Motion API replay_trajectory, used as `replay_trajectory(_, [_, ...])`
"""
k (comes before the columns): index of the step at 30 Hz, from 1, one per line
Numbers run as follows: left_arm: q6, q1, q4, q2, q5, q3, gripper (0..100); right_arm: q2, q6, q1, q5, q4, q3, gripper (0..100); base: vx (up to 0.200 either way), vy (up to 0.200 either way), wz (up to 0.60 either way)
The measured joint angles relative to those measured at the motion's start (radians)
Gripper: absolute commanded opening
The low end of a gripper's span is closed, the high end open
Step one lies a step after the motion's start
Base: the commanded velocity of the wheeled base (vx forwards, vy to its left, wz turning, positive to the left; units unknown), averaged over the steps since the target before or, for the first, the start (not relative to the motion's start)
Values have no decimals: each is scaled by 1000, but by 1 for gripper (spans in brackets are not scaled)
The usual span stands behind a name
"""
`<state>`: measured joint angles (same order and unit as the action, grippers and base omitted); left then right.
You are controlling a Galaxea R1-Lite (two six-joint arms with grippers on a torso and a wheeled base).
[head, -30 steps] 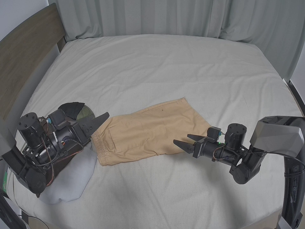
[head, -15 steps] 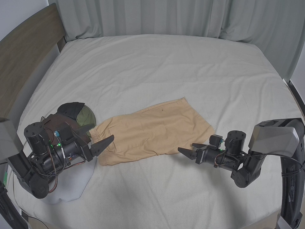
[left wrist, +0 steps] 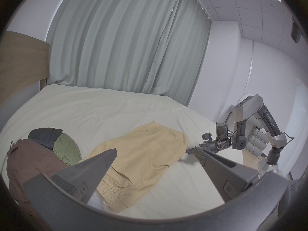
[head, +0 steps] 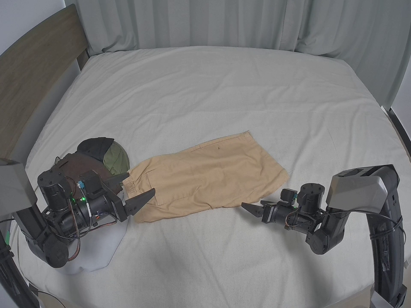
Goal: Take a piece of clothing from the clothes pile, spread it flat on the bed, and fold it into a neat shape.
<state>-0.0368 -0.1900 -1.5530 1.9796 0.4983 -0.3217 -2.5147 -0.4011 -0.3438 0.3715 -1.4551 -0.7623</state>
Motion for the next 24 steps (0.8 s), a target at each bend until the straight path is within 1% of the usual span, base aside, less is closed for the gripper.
replay_trajectory(5, [1,0,0,6,0,-2,100,-33,-62,0,-11,9,-54,100,0,0,0])
replay_trajectory(11, [0,1,0,11,0,-3,100,-53,-92,-14,-20,59,-113,100,0,0,0])
replay_trajectory(17, [0,1,0,11,0,-4,100,-70,-165,-53,-76,105,-197,100,0,0,0])
replay_trajectory(24, [1,-2,0,10,0,-2,100,-97,-179,-79,-105,109,-259,100,0,0,0])
